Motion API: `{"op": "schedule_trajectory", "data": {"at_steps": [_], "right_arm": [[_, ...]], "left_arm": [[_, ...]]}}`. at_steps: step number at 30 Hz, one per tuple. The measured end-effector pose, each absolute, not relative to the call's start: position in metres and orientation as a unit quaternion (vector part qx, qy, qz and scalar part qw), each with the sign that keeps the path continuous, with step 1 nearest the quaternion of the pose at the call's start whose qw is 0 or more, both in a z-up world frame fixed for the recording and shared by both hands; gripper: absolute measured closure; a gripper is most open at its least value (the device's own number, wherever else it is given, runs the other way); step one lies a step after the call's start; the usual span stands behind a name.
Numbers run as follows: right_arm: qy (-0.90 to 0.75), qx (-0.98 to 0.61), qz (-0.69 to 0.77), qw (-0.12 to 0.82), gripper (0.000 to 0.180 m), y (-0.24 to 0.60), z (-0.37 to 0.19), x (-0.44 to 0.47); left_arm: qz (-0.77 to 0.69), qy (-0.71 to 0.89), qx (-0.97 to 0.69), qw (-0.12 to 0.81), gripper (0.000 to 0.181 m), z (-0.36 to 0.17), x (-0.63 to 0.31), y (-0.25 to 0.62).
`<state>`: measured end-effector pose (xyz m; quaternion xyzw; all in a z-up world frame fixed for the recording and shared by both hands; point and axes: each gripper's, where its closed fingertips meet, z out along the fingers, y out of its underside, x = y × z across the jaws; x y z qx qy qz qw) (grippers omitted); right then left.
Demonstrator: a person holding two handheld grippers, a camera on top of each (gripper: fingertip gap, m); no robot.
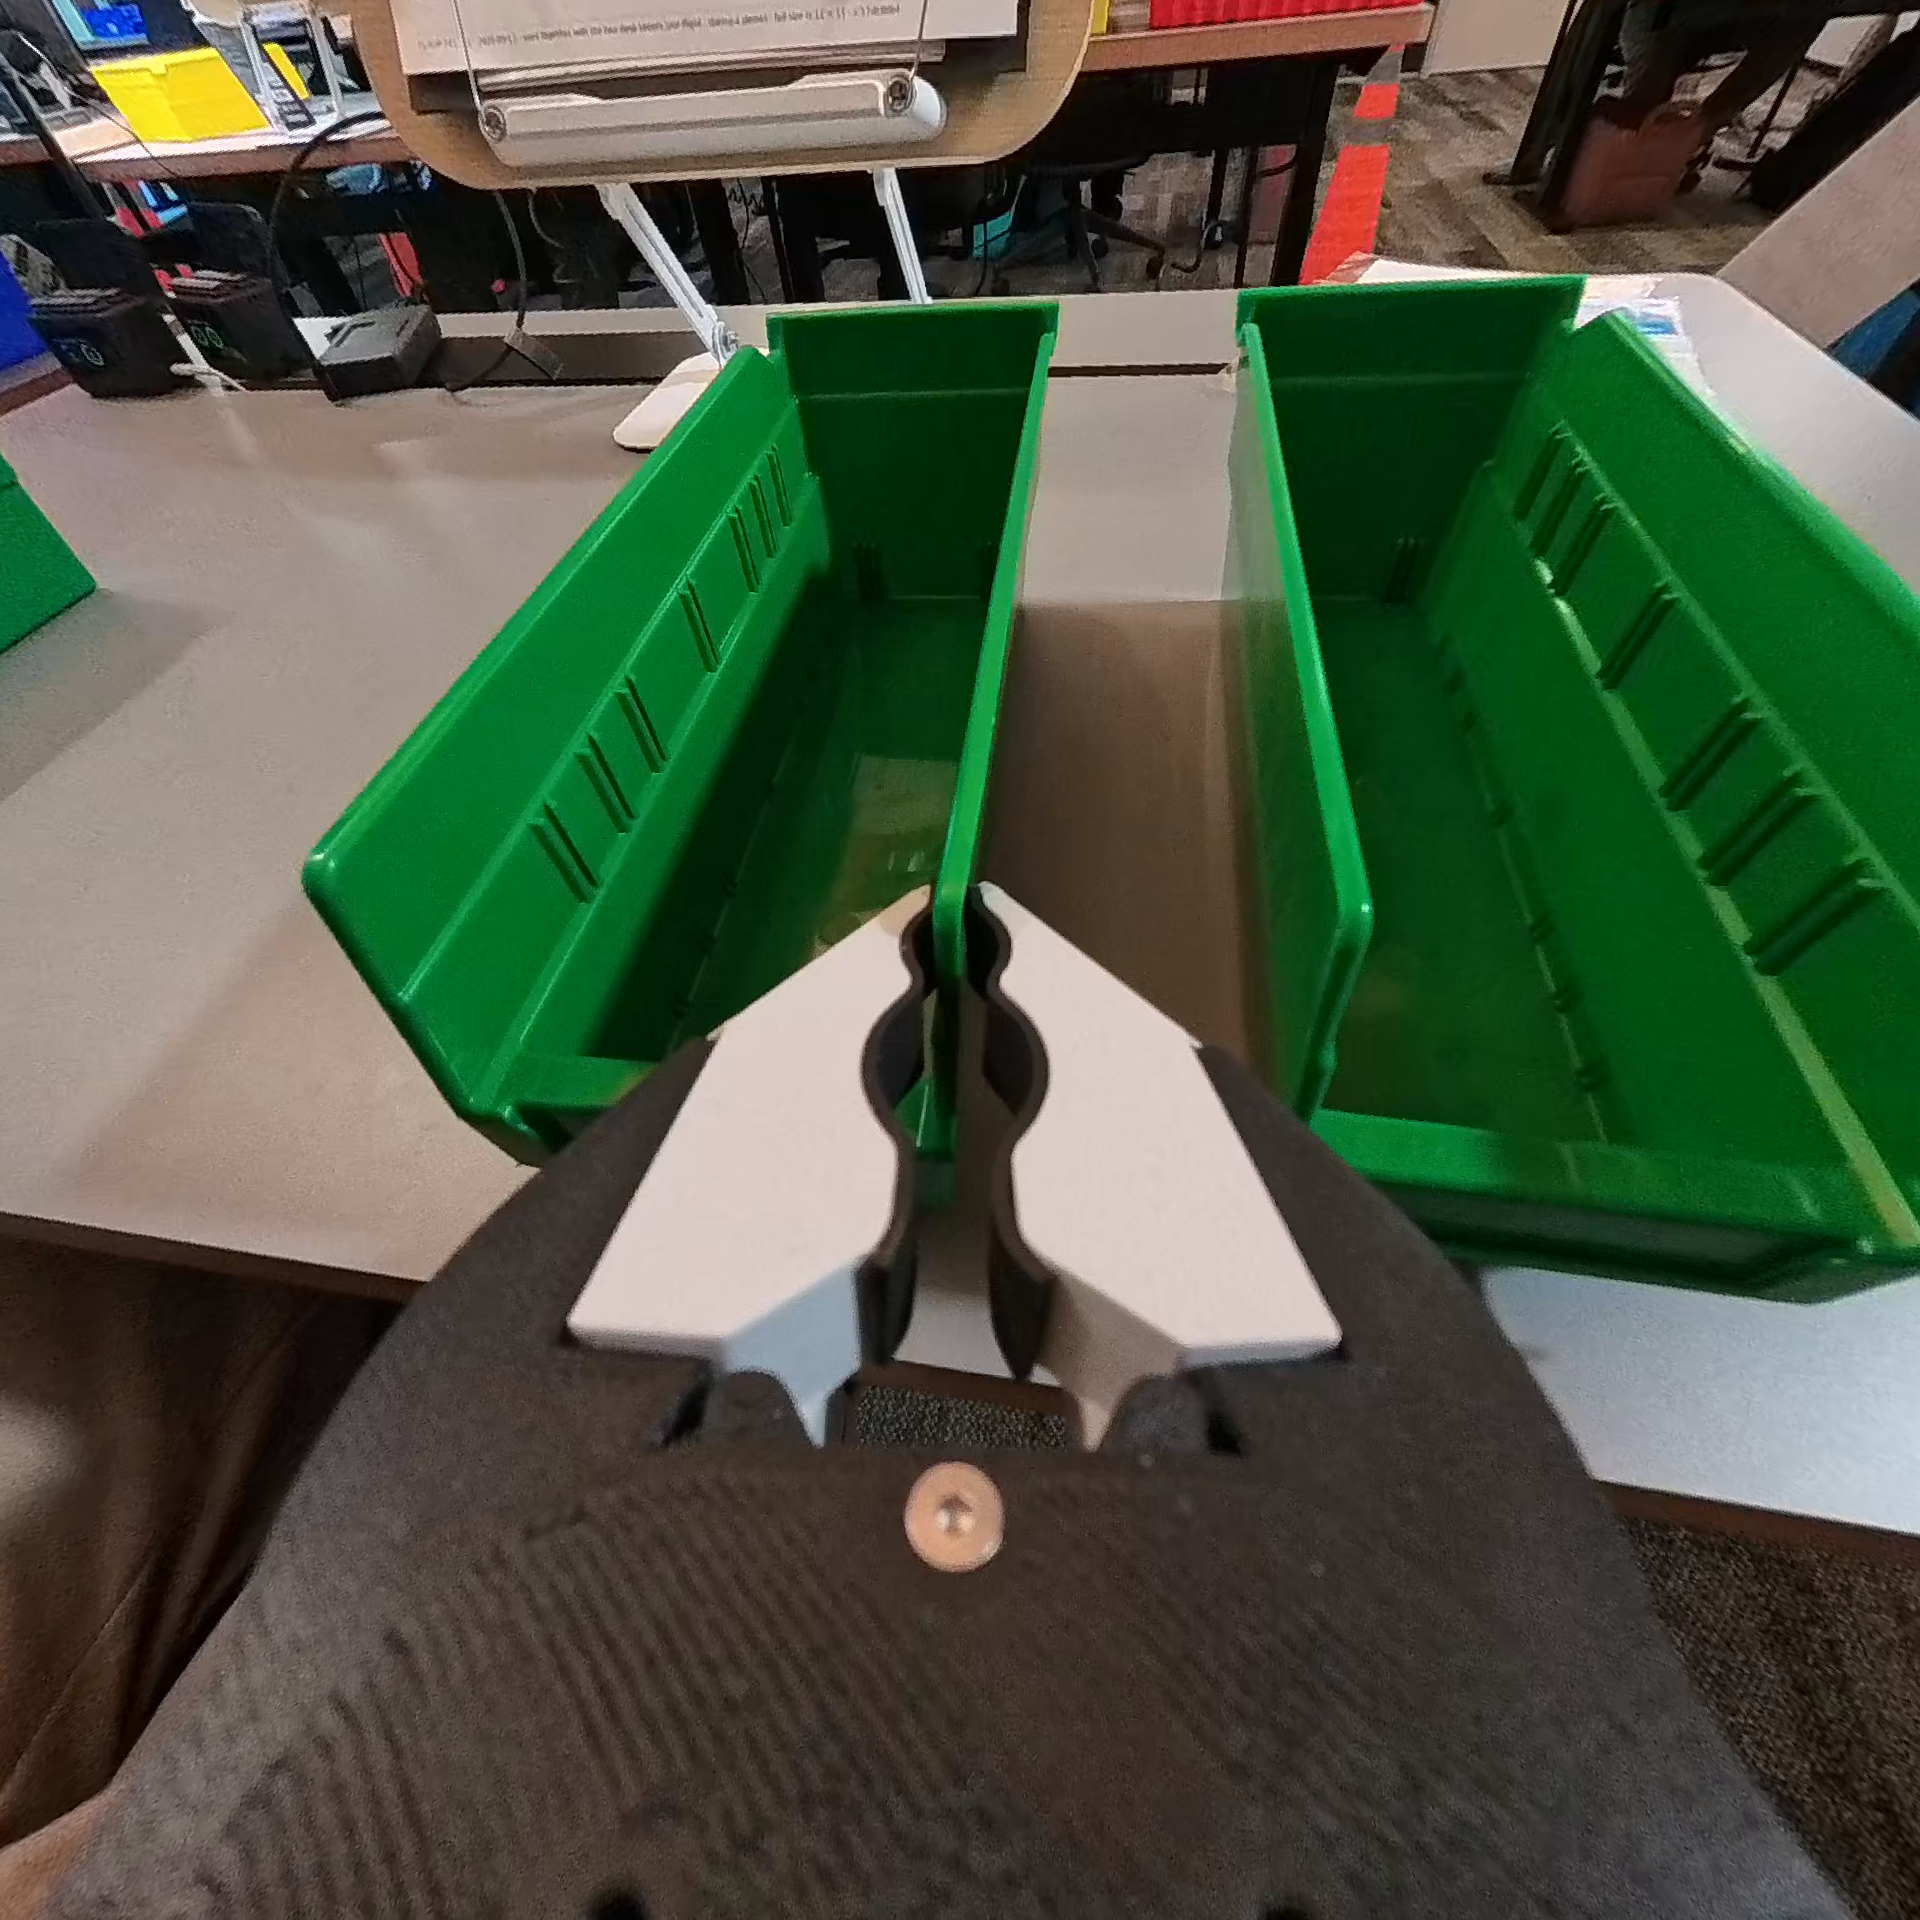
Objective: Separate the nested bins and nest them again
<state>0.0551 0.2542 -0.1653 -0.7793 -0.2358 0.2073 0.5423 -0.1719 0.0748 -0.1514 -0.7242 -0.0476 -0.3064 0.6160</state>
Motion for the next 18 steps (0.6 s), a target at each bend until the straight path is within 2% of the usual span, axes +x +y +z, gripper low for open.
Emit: {"op": "schedule_trajectory", "data": {"at_steps": [2,5,9,13,18], "right_arm": [[-0.235,-0.779,0.205,0.544,0.176,0.254,-0.165,0.055],[-0.232,-0.768,0.201,0.562,0.161,0.255,-0.155,0.056],[-0.222,-0.747,0.203,0.593,0.152,0.253,-0.138,0.058],[-0.199,-0.702,0.212,0.651,0.147,0.247,-0.107,0.058],[-0.185,-0.631,0.291,0.695,0.139,0.219,-0.061,0.041]], "left_arm": [[-0.307,-0.047,-0.725,0.615,0.164,-0.152,-0.172,0.075],[-0.307,-0.047,-0.725,0.614,0.164,-0.152,-0.171,0.075],[-0.309,-0.046,-0.726,0.612,0.164,-0.154,-0.171,0.075],[-0.310,-0.045,-0.728,0.610,0.164,-0.155,-0.171,0.075],[-0.311,-0.044,-0.732,0.605,0.164,-0.159,-0.169,0.077]]}}
